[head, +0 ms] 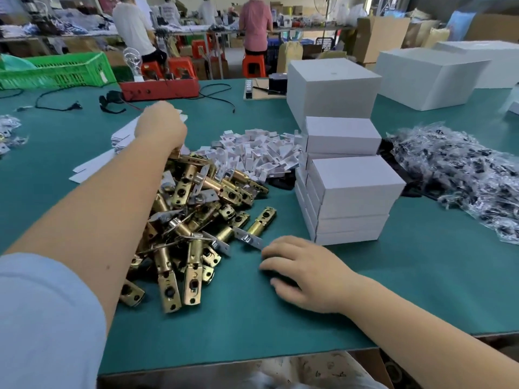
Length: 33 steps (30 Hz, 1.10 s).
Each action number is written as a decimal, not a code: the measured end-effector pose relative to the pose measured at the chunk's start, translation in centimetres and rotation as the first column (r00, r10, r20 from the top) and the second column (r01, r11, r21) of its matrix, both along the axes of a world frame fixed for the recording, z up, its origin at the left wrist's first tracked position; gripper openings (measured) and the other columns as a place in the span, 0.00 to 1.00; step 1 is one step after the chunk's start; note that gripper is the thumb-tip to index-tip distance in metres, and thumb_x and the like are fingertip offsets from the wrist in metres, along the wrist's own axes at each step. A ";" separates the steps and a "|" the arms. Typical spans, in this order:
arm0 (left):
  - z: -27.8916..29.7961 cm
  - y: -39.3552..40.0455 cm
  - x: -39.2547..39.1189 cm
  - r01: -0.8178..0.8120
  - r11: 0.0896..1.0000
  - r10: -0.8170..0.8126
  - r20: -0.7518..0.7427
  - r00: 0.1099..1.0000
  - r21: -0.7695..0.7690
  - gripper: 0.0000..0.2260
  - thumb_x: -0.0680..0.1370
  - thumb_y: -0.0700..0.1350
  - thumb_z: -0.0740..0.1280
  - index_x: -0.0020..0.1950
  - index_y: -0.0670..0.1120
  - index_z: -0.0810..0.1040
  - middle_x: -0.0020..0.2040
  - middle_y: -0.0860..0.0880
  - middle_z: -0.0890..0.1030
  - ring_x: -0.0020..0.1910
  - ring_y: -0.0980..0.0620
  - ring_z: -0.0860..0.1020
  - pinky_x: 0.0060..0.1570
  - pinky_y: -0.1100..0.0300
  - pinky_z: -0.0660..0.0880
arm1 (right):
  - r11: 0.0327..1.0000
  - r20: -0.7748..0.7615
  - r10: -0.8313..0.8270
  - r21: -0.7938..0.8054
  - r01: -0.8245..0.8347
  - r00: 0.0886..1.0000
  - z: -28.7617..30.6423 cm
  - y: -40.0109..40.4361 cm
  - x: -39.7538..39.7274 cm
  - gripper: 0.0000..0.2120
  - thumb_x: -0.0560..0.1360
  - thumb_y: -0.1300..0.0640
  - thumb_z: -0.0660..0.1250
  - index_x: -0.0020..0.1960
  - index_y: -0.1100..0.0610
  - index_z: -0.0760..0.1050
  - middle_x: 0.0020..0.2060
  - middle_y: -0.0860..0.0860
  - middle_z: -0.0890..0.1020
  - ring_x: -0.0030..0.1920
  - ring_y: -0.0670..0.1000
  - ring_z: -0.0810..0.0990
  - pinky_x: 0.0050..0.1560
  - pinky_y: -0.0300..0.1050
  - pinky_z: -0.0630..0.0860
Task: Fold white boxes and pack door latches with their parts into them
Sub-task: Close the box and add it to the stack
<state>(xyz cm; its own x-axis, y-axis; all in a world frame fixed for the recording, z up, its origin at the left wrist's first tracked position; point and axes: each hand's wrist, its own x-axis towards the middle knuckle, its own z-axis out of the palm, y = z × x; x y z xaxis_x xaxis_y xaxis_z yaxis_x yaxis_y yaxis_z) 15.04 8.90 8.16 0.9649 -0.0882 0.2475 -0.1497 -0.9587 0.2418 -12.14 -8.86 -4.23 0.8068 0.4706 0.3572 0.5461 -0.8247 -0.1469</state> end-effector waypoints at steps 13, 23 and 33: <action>0.2 -1.0 2.1 -0.162 0.944 0.171 -0.005 0.985 0.289 0.13 0.79 0.38 0.64 0.62 0.35 0.75 0.61 0.36 0.77 0.60 0.35 0.76 0.47 0.49 0.72 | 0.997 -0.157 -0.061 0.032 0.067 0.986 -0.1 -0.2 0.3 0.16 0.76 0.55 0.66 0.62 0.58 0.79 0.62 0.52 0.79 0.65 0.54 0.75 0.63 0.51 0.72; 1.2 1.0 2.7 -0.017 0.926 0.035 -0.042 0.998 0.377 0.05 0.77 0.38 0.66 0.45 0.36 0.75 0.41 0.40 0.75 0.42 0.40 0.74 0.39 0.50 0.72 | 0.996 -0.192 -0.069 0.036 0.078 0.979 -0.2 -0.3 0.3 0.16 0.77 0.55 0.65 0.63 0.57 0.78 0.63 0.52 0.78 0.67 0.54 0.74 0.66 0.50 0.69; 1.3 2.0 1.4 -0.092 0.869 0.005 0.177 0.984 0.487 0.08 0.76 0.30 0.64 0.53 0.34 0.79 0.53 0.33 0.79 0.54 0.33 0.77 0.46 0.47 0.71 | 0.992 -0.172 -0.077 0.081 0.093 0.982 -0.2 -0.1 0.3 0.13 0.75 0.58 0.66 0.57 0.59 0.81 0.59 0.53 0.81 0.62 0.54 0.78 0.61 0.51 0.74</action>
